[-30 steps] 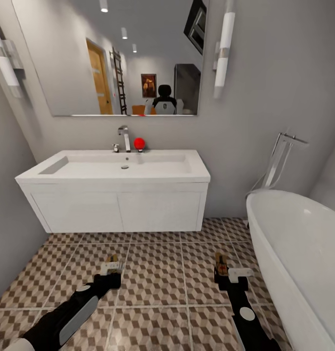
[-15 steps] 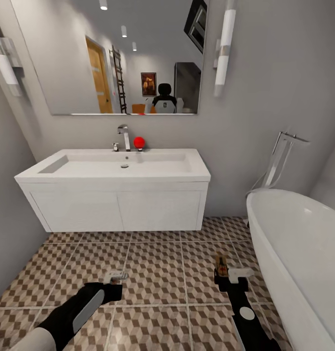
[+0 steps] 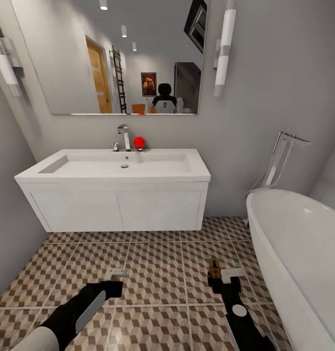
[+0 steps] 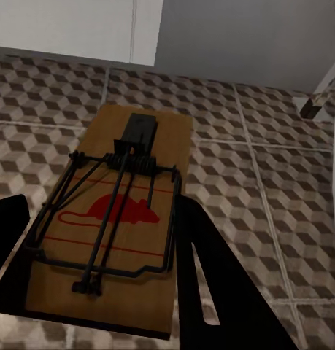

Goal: Take the four mousetraps from the cabinet in the bathroom and place them on the bathroom floor. Make sure all four end up on the same floor surface, and ensure that at least two of them are either under or directly next to the same bathroom sink.

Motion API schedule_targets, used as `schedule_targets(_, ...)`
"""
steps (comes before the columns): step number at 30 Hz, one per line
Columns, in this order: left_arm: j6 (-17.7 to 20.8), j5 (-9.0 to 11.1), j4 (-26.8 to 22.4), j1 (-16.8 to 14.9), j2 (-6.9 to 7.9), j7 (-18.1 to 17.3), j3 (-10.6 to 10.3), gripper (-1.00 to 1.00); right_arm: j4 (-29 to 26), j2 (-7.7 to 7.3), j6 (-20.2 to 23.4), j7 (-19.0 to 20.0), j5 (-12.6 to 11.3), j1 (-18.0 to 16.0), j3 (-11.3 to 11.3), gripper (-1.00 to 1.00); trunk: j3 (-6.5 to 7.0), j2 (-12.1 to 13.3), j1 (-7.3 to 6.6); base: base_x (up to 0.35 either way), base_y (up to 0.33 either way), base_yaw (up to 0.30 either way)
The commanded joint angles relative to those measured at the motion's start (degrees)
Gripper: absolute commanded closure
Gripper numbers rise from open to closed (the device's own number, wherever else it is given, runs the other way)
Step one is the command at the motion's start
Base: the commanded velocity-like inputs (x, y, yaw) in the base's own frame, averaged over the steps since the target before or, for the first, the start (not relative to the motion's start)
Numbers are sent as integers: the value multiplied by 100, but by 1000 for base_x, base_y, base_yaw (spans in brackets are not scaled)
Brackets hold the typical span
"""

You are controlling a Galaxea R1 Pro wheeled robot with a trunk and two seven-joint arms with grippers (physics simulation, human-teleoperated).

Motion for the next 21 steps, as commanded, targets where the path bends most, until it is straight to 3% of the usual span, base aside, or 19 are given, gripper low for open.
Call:
schedule_targets(1, 7, 37, -85, -5, 12, 56, -39, 100, -44, 61, 74, -7, 57, -3, -8, 100, -5, -3, -1, 0, 0, 0)
schedule_targets(7, -2, 35, -587, -5, 8, 79, -56, 100, -270, 177, 476, -9, 57, -4, 22, 100, -5, -3, -1, 0, 0, 0)
schedule_targets(13, -2, 35, -708, -5, 7, 90, -60, 100, -565, 186, 526, 8, 57, -2, 36, 100, -5, -3, -1, 0, 0, 0)
schedule_targets(21, -1, 35, -681, -5, 7, 91, -62, 100, -765, 189, 554, 14, 55, -2, 45, 100, -154, -323, 175, 0, 0, 0)
